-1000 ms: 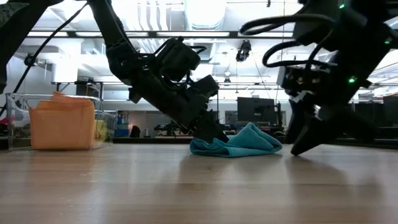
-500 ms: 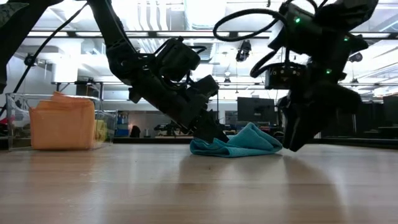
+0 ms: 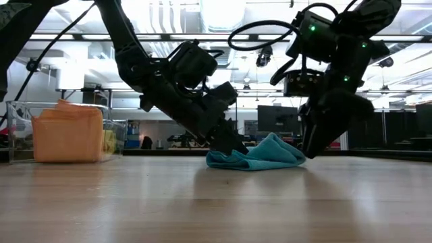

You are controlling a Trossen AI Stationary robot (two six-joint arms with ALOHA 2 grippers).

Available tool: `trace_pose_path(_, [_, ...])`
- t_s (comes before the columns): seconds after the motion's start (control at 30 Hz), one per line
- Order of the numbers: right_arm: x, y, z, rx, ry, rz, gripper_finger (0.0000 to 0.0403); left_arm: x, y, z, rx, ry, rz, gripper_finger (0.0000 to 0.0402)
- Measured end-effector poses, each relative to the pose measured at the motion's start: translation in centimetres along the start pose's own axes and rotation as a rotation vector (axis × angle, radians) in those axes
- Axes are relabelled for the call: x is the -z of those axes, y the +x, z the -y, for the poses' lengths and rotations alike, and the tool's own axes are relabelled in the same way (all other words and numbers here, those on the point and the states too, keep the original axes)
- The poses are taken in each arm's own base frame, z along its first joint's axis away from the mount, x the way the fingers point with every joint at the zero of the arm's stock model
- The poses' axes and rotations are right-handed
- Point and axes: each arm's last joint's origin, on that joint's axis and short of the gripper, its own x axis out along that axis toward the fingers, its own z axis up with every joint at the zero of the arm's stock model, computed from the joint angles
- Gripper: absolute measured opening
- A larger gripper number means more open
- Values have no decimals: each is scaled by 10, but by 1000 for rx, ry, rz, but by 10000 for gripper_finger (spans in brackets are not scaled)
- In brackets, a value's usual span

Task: Roll microfiber towels into tight, uniform cylinder then place into a basket
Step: Roll the blue microfiber towel

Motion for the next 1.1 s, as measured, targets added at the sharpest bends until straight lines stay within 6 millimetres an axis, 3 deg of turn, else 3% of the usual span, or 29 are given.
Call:
trace_pose_path(0.17, [0, -7, 1, -2, 5, 3, 182, -3, 1, -1, -105, -152, 20, 0])
trace_pose_path(0.37, [-1, -22, 4, 7, 60, 45, 177, -2, -1, -8, -322, -224, 48, 0])
trace_pose_path(0.53, [-1, -34, 8, 87, 134, 104, 163, -6, -1, -16, -383, -272, 71, 0])
trace_pose_path(0.7, [1, -34, 26, 190, 457, 201, 148, -10, -1, -17, -384, -293, 84, 0])
trace_pose_path(0.8, [5, -28, 40, 150, 557, 234, 147, -9, -1, -17, -384, -271, 78, 0])
trace_pose_path(1.1, [18, -19, 68, 184, 163, 185, 161, -7, -1, -16, -377, -223, 56, 0])
